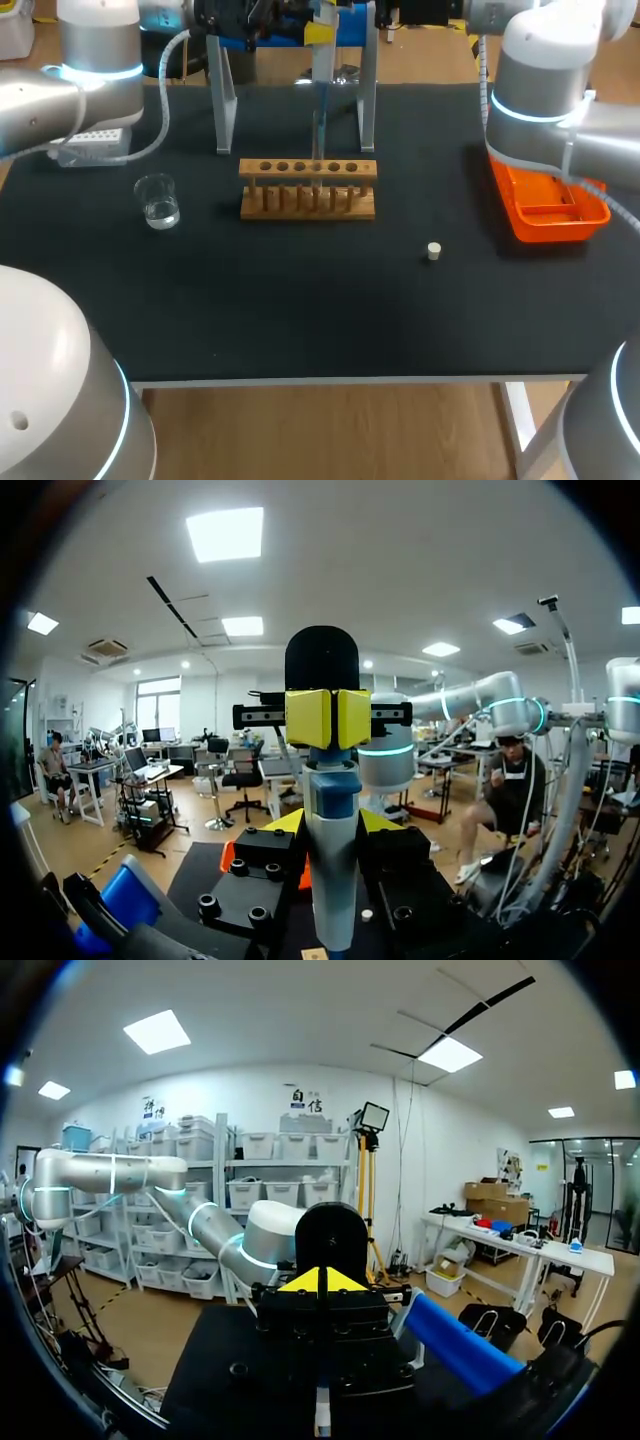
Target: Invert the test tube, pick up the pipette, mount the tip to pipette, aspirate from beaker and dispense into the tube, eject the tip, return the pipette, and cap with the stopper.
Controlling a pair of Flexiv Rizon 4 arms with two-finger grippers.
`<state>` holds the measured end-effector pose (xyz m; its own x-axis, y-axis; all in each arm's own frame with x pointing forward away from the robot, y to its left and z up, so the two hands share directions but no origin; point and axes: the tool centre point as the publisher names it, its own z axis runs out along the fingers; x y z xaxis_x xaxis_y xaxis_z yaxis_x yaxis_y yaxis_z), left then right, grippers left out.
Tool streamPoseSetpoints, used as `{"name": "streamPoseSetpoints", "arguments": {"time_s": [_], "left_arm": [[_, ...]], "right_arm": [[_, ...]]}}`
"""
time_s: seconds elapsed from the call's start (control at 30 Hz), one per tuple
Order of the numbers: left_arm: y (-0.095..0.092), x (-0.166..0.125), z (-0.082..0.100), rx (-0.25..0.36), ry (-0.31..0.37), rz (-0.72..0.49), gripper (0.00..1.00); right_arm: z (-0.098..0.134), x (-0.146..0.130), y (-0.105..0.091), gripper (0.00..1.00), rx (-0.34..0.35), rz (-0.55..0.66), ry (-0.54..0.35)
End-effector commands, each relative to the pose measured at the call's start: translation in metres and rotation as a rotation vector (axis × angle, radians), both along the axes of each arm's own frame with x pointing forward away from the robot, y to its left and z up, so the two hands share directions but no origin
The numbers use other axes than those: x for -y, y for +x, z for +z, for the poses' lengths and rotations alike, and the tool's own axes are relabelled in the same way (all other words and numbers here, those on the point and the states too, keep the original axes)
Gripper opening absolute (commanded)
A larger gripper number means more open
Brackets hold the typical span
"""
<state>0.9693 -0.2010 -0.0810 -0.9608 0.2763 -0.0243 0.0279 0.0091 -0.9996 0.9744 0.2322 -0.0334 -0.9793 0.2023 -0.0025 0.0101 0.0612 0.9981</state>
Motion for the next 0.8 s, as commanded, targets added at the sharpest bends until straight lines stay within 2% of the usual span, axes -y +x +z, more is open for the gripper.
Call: {"name": "streamPoseSetpoints", "arguments": {"time_s": [0.03, 0.23, 0.4, 0.5, 0.67, 0.8], "left_arm": [[0.002, -0.001, 0.006, 0.001, 0.002, -0.007, 0.0], [0.002, -0.001, 0.006, 0.001, 0.002, -0.007, 0.0], [0.002, -0.001, 0.006, 0.001, 0.002, -0.007, 0.0], [0.002, -0.001, 0.006, 0.001, 0.002, -0.007, 0.0], [0.002, -0.001, 0.006, 0.001, 0.002, -0.007, 0.0], [0.002, -0.001, 0.006, 0.001, 0.002, -0.007, 0.0]], "right_arm": [[0.003, 0.001, -0.001, 0.0, 0.017, 0.004, 0.003], [0.023, 0.002, -0.005, 0.0, 0.065, 0.005, 0.014], [0.036, 0.015, -0.015, 0.0, 0.109, 0.002, 0.032], [0.043, 0.03, -0.023, 1.0, 0.124, -0.012, 0.066], [0.047, 0.059, -0.038, 1.0, 0.169, -0.017, 0.093], [0.032, 0.085, -0.045, 1.0, 0.143, -0.013, 0.088]]}}
